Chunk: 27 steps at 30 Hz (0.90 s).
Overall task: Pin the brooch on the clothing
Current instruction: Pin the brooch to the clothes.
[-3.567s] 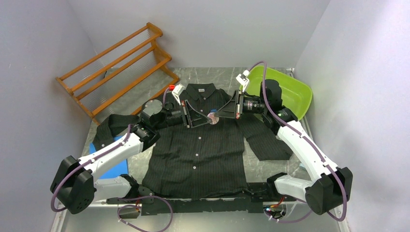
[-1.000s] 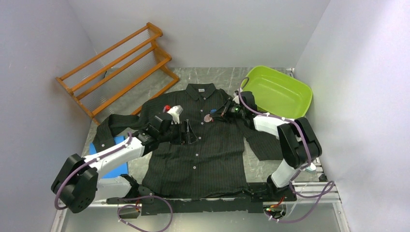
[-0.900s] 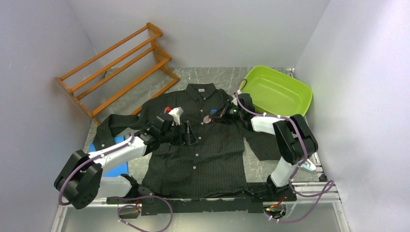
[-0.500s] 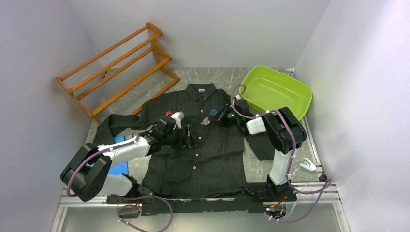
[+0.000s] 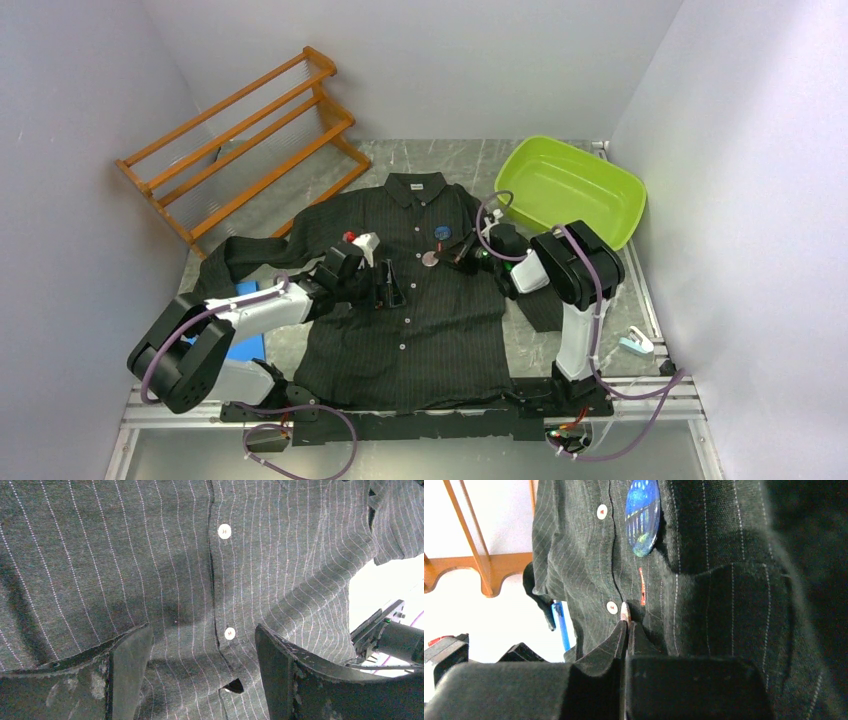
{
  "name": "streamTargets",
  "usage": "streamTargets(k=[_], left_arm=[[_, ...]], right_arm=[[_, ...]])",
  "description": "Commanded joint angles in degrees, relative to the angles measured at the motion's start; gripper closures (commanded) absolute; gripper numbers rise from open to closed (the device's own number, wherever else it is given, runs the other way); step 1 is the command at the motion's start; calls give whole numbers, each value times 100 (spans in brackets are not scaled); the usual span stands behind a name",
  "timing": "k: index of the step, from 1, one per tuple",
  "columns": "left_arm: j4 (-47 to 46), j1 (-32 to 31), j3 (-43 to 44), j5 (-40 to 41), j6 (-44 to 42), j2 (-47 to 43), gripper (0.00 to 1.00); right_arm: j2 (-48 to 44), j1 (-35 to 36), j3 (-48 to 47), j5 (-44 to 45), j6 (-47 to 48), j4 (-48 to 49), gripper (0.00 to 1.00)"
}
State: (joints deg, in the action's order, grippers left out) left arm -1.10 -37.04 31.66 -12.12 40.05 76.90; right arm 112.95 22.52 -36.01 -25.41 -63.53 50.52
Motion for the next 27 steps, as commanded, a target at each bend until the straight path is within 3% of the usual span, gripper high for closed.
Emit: streamTargets(k=[1,7,21,27], left_arm=[[-87,21,-44,221,-50,31,19],[30,22,-90,416,-33,28,20],[318,21,-33,651,-123,-44,19],[456,21,134,705,-219,-45,19]], right_arm=[[41,-32,408,399,188,500,100],[-515,-149,856,845,413,514,100],[-2517,-54,346,2112,2036,-1838,100],[-3199,498,-192,2999,2861,-2983,100]])
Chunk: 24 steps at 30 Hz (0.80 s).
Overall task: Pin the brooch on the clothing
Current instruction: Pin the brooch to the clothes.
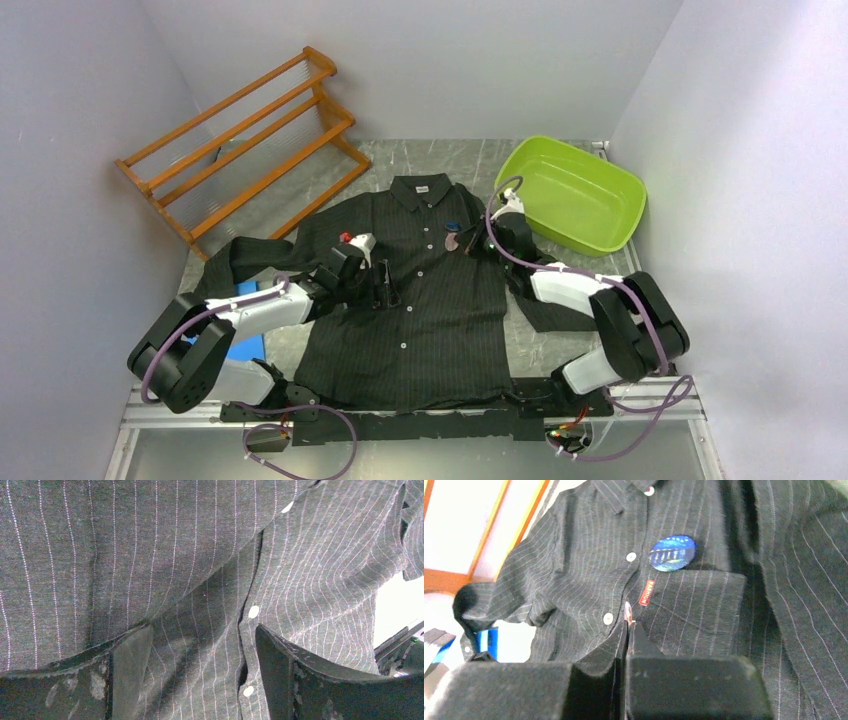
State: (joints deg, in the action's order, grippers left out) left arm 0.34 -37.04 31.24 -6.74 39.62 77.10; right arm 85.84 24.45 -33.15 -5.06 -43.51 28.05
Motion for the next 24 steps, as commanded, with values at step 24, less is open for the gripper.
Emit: streamTargets(k=[24], left_arm=[[-1515,21,787,-433,-809,-393,20]], right_arm=[[-1230,2695,-930,4659,3312,-974,100]])
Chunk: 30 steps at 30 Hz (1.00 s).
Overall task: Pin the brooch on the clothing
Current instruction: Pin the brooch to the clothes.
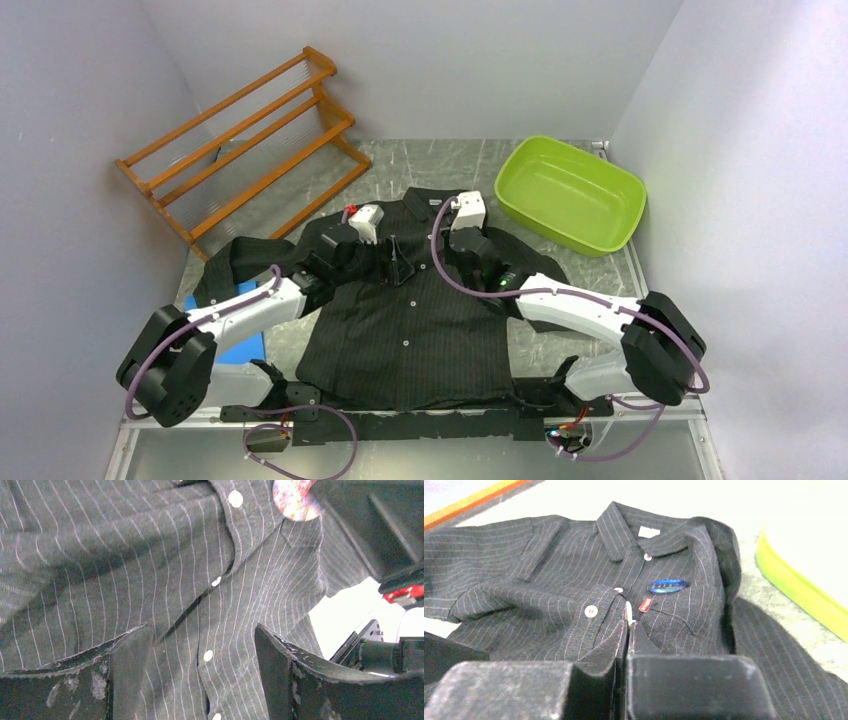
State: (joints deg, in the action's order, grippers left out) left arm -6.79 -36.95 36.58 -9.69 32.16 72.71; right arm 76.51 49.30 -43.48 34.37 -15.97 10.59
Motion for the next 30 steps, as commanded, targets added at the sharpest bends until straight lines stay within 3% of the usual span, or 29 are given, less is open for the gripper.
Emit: streamTargets(k=[1,3,7,12,18,21,27,30], left_arm=[[-878,12,275,-176,-13,88,20],[-1181,12,282,-251,-20,176,21],[-2127,-5,121,-300,-365,371,22],[-3712,-112,-191,-533,-1406,766,23],[-6136,-562,-714,-849,-3415,1434,30],[-7004,-659,-796,-765,-3641,1788,35],[-7297,-1038,-714,141,-4109,1990,35],[-7022,-1115,-544,216,-4270,1938,43]], right_arm=[[-315,234,187,772,586,939,100],[-328,253,216,966,389,944,100],[-398,248,-170,1329,-703,-9,100],[-457,253,-671,1450,-1994,-1217,100],[-256,253,-1350,1459,-3147,-2413,100],[-181,254,-1487,1400,-3349,-2613,100],[-168,250,-1452,1305,-3461,-2593,100],[-147,254,-1473,1270,-3475,-2617,100]])
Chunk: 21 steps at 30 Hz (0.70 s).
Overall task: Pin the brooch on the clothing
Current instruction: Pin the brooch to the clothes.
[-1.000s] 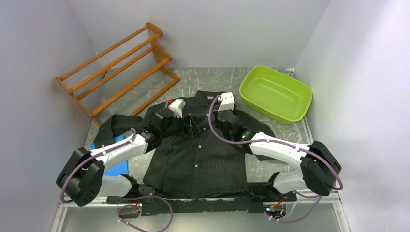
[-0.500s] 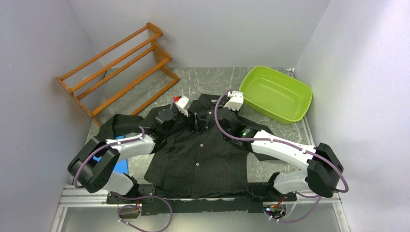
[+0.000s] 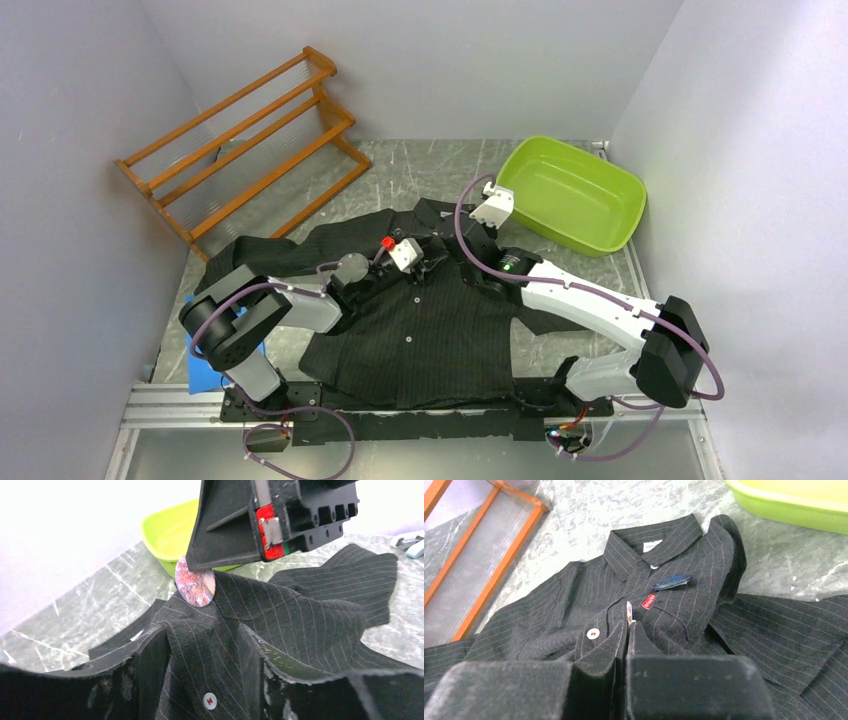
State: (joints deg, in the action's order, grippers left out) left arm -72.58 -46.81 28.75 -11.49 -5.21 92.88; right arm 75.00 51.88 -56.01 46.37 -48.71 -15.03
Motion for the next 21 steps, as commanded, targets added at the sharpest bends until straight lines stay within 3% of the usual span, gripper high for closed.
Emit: streamTargets(k=[1,5,13,21], left_arm=[[-307,-154,311,348,-593,-85,44],[-137,-257,455,342,-794,-33,45],[-396,-618,287,1218,-1486,-50,32],[-100,-621,281,1201,-1643,-82,31]], right_arm=[[5,-7,-224,66,-205,-69,100],[-9,-3,-239,23,-175,-23,100],[-12,-9,-223,78,-134,-22,100],[-30,-7,-189,256,110,-9,100]])
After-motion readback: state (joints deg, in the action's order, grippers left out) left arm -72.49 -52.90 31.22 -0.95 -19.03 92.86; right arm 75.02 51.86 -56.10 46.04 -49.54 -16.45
